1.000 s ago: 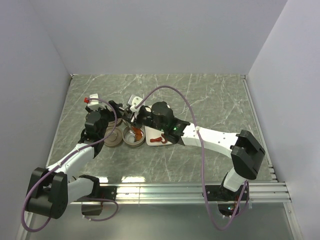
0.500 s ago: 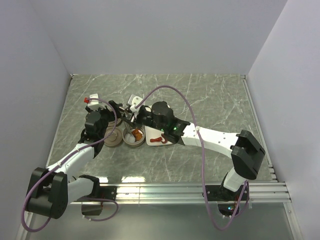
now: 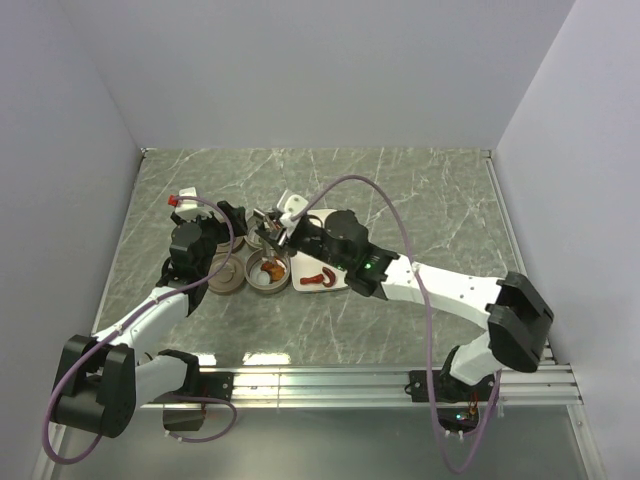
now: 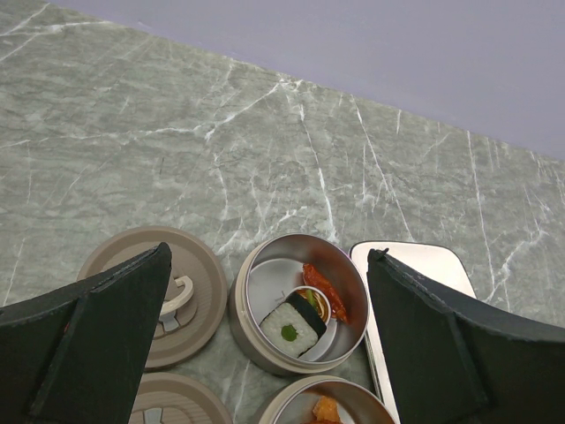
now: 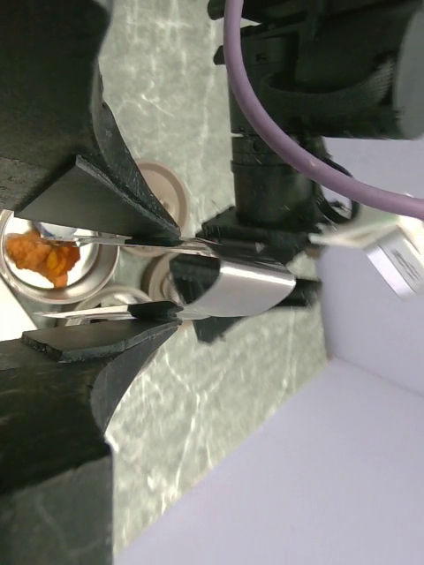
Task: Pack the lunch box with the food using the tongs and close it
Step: Place the food into the lunch box, then pick up the food using the clamp
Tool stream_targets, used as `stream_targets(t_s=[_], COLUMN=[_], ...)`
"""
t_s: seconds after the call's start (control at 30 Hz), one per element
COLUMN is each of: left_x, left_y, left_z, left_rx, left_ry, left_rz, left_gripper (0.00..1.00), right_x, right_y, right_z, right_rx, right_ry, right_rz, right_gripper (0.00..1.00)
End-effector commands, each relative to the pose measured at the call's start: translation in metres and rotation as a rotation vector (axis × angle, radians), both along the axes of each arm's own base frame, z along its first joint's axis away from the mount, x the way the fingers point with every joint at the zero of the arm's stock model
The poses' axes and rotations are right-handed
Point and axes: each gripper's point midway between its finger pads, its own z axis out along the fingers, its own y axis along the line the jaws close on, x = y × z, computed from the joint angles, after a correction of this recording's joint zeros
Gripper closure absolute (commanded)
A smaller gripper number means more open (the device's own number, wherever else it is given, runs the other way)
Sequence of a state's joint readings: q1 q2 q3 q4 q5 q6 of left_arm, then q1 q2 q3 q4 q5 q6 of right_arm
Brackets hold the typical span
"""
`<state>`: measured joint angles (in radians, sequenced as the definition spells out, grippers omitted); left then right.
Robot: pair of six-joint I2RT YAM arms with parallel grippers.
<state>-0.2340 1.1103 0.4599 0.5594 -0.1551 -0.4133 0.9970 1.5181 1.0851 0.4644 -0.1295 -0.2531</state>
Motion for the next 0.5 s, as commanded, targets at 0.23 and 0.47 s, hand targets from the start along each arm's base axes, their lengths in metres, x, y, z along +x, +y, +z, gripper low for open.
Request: stream_targets(t_s=[0.23,0.47], left_x=[0.002,0.002], left_y=[0.001,0.001], left_z=[0.02,0.02], left_rx=[-0.024,-0.026], left_ry=[-0.059,-0.058], left_rz=[0.004,0.003], left_gripper=[0.01,0.01], right_x=[-0.002,-0.011], right_y=[-0.06,-0.087], right_z=[0.052,0.037], right_rx=[0.151,0.147], right_ry=[-0.1,-0.075], right_rz=[-0.177,-0.216], right_gripper=[0.53,0.53])
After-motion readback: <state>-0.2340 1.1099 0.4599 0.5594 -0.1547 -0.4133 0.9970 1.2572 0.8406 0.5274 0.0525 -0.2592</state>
